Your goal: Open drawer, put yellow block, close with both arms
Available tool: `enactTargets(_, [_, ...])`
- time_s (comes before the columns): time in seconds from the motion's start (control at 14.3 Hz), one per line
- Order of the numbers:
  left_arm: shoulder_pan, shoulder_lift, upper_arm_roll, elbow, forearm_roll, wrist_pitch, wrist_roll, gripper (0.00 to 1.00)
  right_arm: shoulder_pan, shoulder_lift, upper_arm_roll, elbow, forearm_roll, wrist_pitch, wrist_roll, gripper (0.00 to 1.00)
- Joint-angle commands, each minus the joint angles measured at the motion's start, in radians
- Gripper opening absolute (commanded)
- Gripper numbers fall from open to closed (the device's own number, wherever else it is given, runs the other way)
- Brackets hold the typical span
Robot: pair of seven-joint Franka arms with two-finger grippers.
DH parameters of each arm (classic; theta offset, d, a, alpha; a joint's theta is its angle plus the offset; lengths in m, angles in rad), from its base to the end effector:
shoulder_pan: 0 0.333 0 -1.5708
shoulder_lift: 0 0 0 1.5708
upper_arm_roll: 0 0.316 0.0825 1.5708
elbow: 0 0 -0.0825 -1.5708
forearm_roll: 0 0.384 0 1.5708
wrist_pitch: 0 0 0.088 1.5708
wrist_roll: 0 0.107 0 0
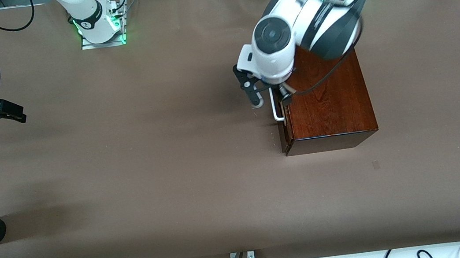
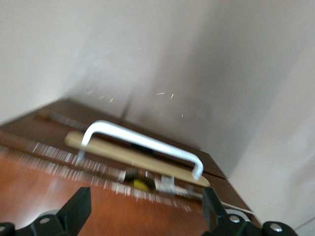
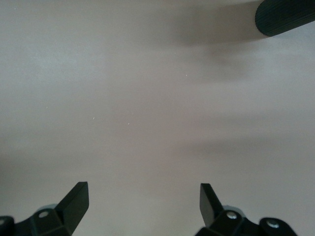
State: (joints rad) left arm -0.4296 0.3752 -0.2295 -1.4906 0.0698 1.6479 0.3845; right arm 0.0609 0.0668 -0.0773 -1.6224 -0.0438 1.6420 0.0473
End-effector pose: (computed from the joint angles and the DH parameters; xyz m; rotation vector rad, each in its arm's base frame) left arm 0.5265 -0.3744 0.4456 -2.6933 1.5592 0.3252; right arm 0.5772 -0.0126 0.5685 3.0899 -0.0920 -0.0715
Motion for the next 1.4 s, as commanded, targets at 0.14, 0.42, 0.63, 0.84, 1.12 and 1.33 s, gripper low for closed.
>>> enactTargets(0.14, [0.144, -0.033, 0.001, 0.164, -0.013, -0.198, -0.167, 1.0, 0.013, -0.005, -0.012, 0.012, 0.002, -0.014, 0.003, 1.0])
enactTargets(0.42, [0.338, -0.137, 0.001, 0.118, -0.021, -0.194, -0.173, 1.0, 0.013, -0.005, -0.012, 0.012, 0.002, -0.013, 0.003, 1.0])
enactTargets(0.63, [0.391, -0.255, 0.053, -0.022, -0.024, -0.122, -0.19, 1.0, 0.013, -0.005, -0.012, 0.012, 0.004, -0.013, 0.003, 1.0])
enactTargets(0.84, [0.397, -0.364, 0.137, -0.14, -0.033, -0.011, -0.324, 1.0, 0.013, -0.005, -0.012, 0.012, 0.002, -0.013, 0.003, 1.0])
enactTargets(1.12, [0.442, -0.391, 0.148, -0.181, -0.038, 0.01, -0.352, 1.0, 0.013, -0.005, -0.012, 0.012, 0.004, -0.01, 0.003, 1.0])
enactTargets(1.33, [0.436, -0.467, 0.174, -0.301, -0.048, 0.101, -0.348, 1.0, 0.013, -0.005, -0.01, 0.012, 0.002, -0.01, 0.003, 1.0])
